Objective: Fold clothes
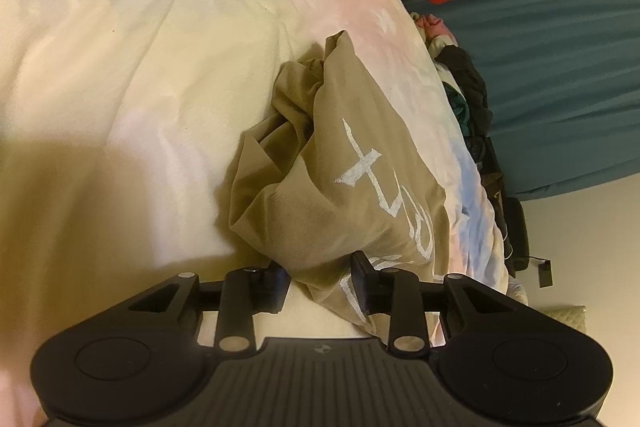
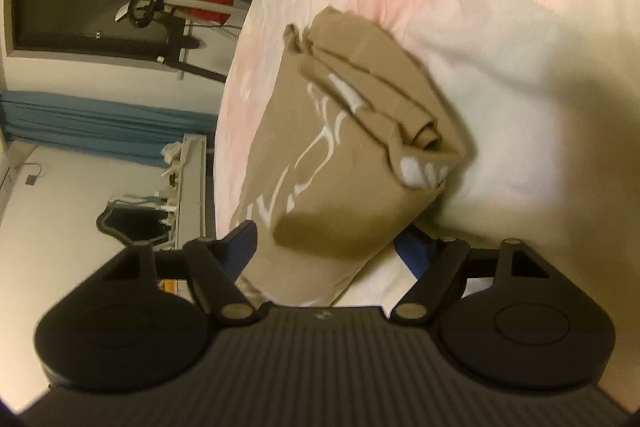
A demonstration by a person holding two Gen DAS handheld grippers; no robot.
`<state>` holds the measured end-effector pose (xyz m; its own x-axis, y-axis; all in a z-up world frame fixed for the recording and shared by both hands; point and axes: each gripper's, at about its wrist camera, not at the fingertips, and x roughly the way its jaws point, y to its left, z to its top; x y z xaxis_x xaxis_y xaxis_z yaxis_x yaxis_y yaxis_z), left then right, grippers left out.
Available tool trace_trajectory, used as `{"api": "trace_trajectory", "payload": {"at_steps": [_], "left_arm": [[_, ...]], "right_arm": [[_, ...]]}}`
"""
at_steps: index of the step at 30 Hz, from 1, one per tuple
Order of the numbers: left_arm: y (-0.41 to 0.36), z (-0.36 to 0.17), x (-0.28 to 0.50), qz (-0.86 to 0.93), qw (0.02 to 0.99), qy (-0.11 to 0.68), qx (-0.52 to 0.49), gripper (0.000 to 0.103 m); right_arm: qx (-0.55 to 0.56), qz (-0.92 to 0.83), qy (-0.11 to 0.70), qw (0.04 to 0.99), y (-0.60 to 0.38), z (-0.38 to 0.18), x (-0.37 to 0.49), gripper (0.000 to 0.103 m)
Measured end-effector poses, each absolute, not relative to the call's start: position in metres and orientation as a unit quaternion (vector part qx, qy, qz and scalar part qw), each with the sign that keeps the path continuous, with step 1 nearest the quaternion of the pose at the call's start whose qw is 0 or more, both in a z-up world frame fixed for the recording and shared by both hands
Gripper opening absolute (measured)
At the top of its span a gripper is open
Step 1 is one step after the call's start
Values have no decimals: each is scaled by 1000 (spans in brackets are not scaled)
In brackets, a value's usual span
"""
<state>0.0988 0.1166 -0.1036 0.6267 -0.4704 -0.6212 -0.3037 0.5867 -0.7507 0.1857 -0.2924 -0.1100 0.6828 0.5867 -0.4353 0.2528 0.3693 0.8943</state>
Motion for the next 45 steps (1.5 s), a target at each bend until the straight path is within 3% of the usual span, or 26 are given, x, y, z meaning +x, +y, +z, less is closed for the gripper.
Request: {"api": "trace_trajectory", "payload": {"at_steps": [4,6,13,17,20,22,25,30,45], "left_arm": [[120,-105,96,-43,772,435,-462,57],[124,-107,94,-32,764,440,-471,61],[130,-118,101,-21,750,434,-498,62],[130,-119,106,-22,756,427,-496,53],[131,-120,106,-28,754,419,-506,39],[133,-121,107,-32,751,415,-513,30],[132,-119,109,-30,754,411,-512,24],[131,-114,107,-32,763,406,-503,18],[135,-71,83,-69,793,361,-486,11]], "right_arm": [[541,109,380,742,-293,-110,187,71],[536,108,380,746,-294,-110,187,70],[526,107,379,754,-293,-109,189,70],[531,105,376,752,-295,-111,192,67],[534,104,374,751,-296,-113,193,66],[537,103,372,750,-297,-115,195,61],[540,101,370,749,-299,-117,196,50],[544,103,363,750,-301,-117,195,21],[524,120,315,782,-302,-73,171,13]]}}
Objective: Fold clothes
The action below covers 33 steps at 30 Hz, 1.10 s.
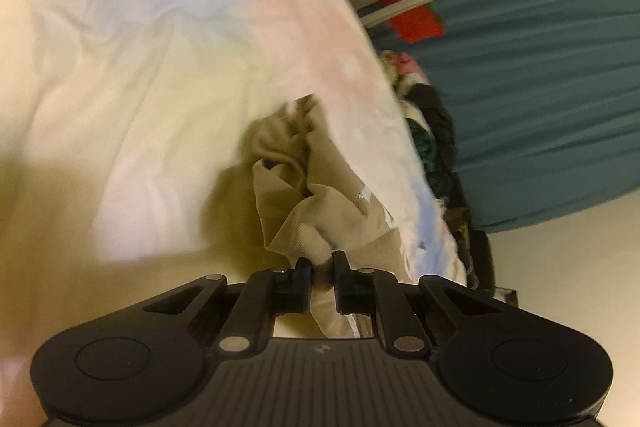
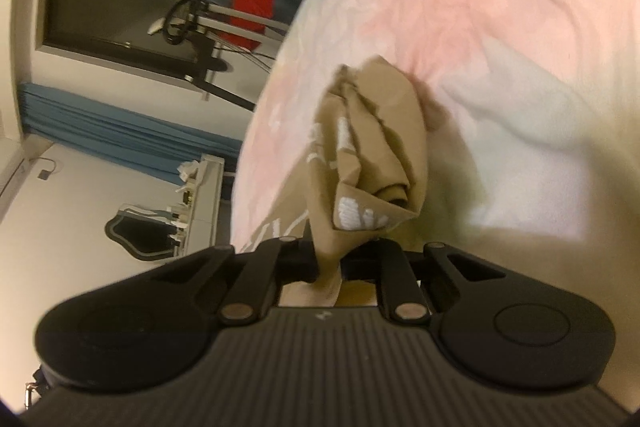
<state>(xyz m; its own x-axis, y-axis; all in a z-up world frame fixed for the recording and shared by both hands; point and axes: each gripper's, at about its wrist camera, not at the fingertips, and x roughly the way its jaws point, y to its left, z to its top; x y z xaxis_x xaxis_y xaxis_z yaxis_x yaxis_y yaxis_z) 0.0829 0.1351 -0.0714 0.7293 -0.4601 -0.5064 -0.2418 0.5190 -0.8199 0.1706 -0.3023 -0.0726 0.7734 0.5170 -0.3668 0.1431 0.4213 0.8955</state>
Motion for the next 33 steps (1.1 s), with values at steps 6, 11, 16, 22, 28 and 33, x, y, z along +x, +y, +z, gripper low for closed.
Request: {"api": "trace_trajectory", "payload": {"at_steps": [6,11,16,22,28,33], "left_arm": [[126,-29,83,-103,787,367,-486,9],[100,15,99,-132,799,375,-451,9],[54,54,143,-154,813,377,-415,3],[-15,98,224,-179,834,355,-383,0],[-57,78,267,-208,793,399,-411,5],[-41,14,248,-226,714,469,-468,50]], "right_arm": [[534,118,289,786,-317,-38,158,13],[541,106,266,791,-340,-8,153,13],[542,81,250,798,-378,16,171,13],[557,50,247,791,-436,25,229,12],[546,53,271,791,-460,15,270,12],[525,75,280,800,-456,16,273,12]]}}
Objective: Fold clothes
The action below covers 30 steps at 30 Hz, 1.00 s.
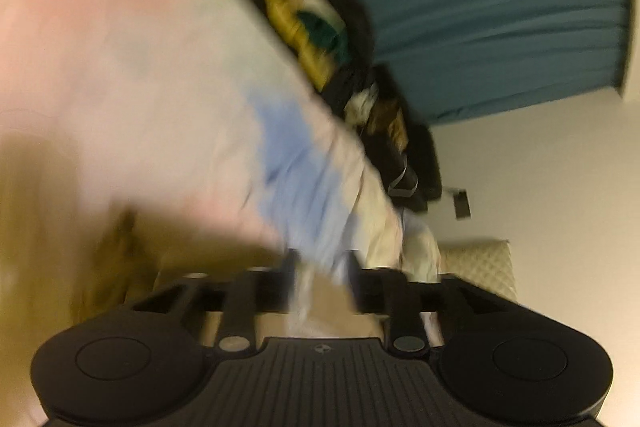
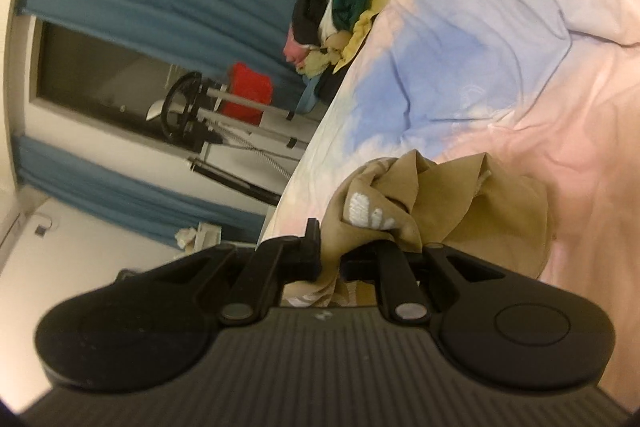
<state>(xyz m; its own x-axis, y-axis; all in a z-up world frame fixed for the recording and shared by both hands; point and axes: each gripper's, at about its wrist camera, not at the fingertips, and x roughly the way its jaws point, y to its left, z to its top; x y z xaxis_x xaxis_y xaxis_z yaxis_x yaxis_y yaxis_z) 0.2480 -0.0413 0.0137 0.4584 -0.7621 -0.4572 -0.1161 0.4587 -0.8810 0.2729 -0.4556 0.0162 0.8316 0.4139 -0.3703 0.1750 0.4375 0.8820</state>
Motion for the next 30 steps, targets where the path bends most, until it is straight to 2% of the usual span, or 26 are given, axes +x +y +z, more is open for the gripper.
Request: {"api": "trace_trajectory", "payload": {"at_steps": [2,4,10,18,23,30], "left_arm": [[-30,4,228,-228,699,468,-490,60],[-18,-5,207,-230,684,467,-511,76],[17,-33,145,-236,639,460,-570,91],[-35,-120,117,-222,591,526,-569,91],[-41,-151,127,-182,620,488,-587,91],[-30,-156,137,-170,662,465,-563,59]], "right_arm": [[515,80,279,806,-451,18,263,12],[513,82,276,809,-448,18,248,12],[499,65,260,824,-433,11,189,12],[497,22,231,836,-412,-14,120,11],[524,7,211,825,-414,-39,97,11],[529,7,216,821,-419,-51,94,11]]}}
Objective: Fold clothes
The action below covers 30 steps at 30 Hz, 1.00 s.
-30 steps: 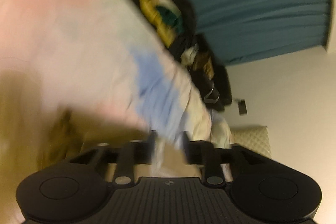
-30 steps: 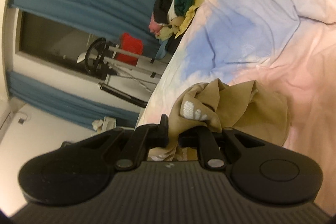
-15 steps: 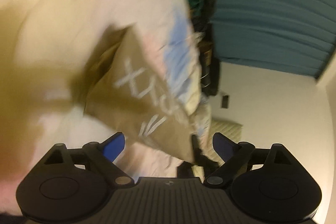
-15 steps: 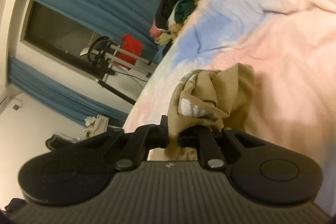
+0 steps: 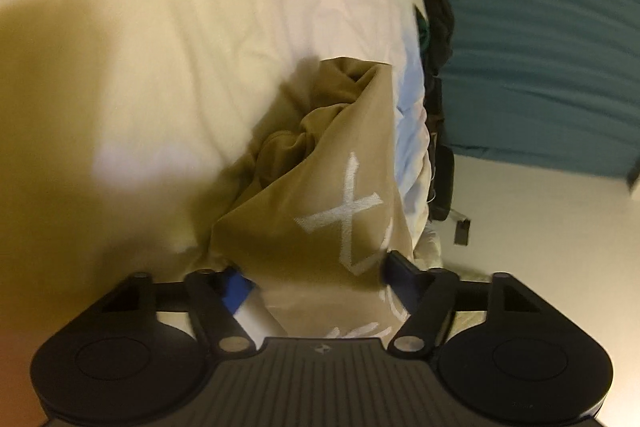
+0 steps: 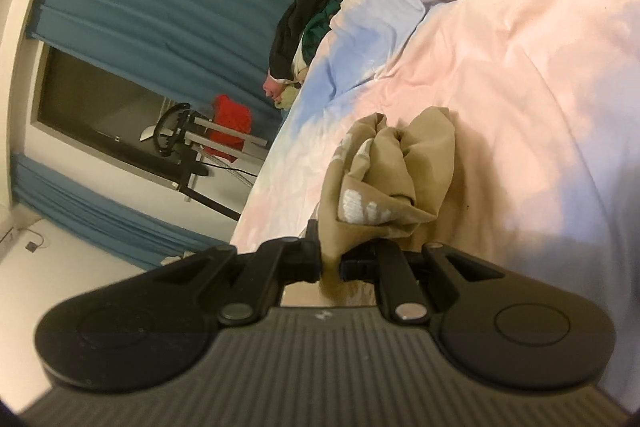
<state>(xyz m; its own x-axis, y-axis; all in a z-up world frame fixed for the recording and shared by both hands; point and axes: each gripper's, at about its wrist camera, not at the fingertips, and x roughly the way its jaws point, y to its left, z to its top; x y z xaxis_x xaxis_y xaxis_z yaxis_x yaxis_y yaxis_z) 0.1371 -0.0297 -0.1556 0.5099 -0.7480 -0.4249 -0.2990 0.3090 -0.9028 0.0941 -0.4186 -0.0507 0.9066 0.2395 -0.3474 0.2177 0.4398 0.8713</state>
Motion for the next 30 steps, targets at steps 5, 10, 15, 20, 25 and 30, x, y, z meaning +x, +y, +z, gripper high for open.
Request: {"api": "trace_trajectory", "payload": {"at_steps": [5,10,15,20,25,30], "left_arm": [[-28,-138,142,-170,684,458,-541,36],[-36,-93,162,-180,716,453,-499,25],[-63,-18,217,-190,750,448,-448,20],[-105,66,292,-213,787,405,-413,19],[-155,123,348,-272,820,331,-379,19],[-225,88,389,-283,853,311,-310,19]], "right_arm": [[531,5,223,817,-419,-51,93,11],[553,13,227,801,-429,-36,110,11],[563,19,216,797,-452,3,163,11],[554,29,181,812,-481,56,235,11],[500,43,111,858,-511,93,287,11],[459,21,94,883,-529,65,319,12]]}}
